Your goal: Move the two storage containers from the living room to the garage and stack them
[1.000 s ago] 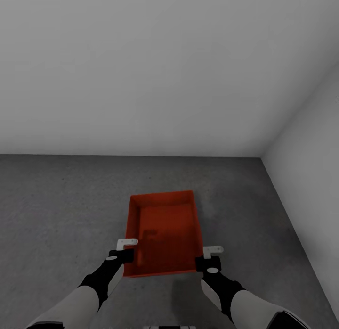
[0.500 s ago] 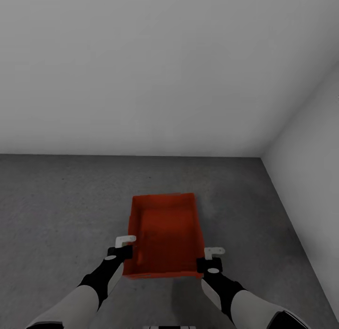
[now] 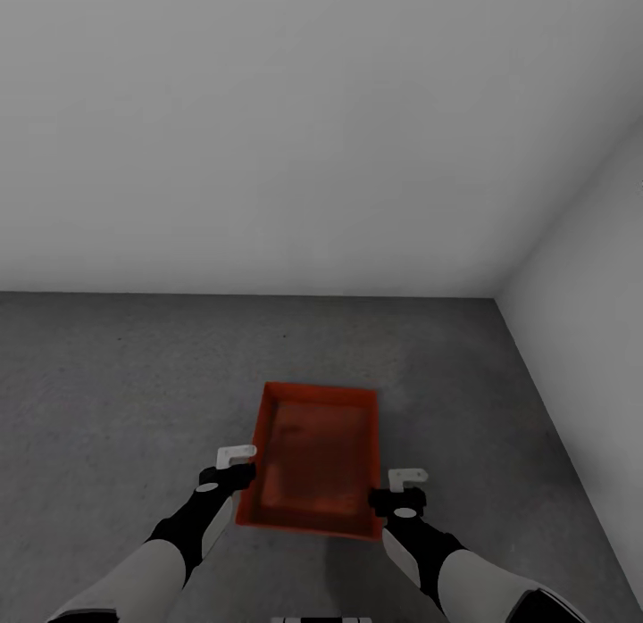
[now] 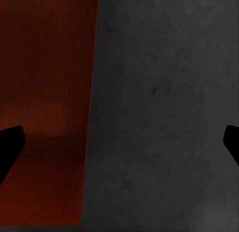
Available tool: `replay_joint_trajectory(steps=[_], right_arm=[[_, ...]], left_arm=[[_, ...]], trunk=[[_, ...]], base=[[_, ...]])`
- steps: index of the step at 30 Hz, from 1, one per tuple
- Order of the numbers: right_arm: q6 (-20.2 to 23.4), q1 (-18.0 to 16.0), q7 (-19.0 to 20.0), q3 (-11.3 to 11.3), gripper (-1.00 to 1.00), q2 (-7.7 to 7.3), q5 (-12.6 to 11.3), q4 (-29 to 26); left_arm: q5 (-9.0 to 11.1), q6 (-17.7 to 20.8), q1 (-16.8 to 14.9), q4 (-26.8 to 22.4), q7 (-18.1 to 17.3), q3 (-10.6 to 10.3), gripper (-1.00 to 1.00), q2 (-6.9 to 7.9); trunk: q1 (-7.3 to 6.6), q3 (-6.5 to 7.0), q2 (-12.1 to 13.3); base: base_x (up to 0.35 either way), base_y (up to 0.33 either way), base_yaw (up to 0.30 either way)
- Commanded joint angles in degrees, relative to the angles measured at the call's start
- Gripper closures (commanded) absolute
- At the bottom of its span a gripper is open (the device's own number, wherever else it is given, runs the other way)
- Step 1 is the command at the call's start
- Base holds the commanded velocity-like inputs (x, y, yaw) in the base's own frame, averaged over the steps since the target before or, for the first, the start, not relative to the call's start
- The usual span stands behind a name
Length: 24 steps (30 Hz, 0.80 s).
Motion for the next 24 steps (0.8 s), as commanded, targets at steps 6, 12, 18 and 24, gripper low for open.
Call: replay_joint_trajectory(steps=[6, 12, 18, 24], right_arm=[[-0.53, -0.04, -0.21, 0.43, -1.00, 0.00, -0.62, 0.05], [-0.52, -0.02, -0.23, 0.43, -1.00, 0.00, -0.61, 0.05], [-0.57, -0.03, -0.24, 0.38, -1.00, 0.00, -0.61, 0.05], [-0.57, -0.04, -0.29, 0.38, -1.00, -0.03, -0.61, 0.06]], left_arm=[[0.03, 0.26, 0.00, -0.11, 0.03, 0.24, -1.00, -0.04], [0.03, 0.25, 0.00, -0.11, 0.03, 0.24, -1.00, -0.04], [0.05, 0.18, 0.00, -0.11, -0.02, 0.21, -1.00, -0.04], [0.11, 0.15, 0.00, -0.11, -0.11, 0.21, -1.00, -0.04]], trunk=[[0.00, -0.03, -0.01], [0.00, -0.03, -0.01], [0.00, -0.03, -0.01], [0.00, -0.03, -0.01]], base=[[0.000, 0.000, 0.000], [0.000, 0.000, 0.000], [0.000, 0.000, 0.000], [0.000, 0.000, 0.000]])
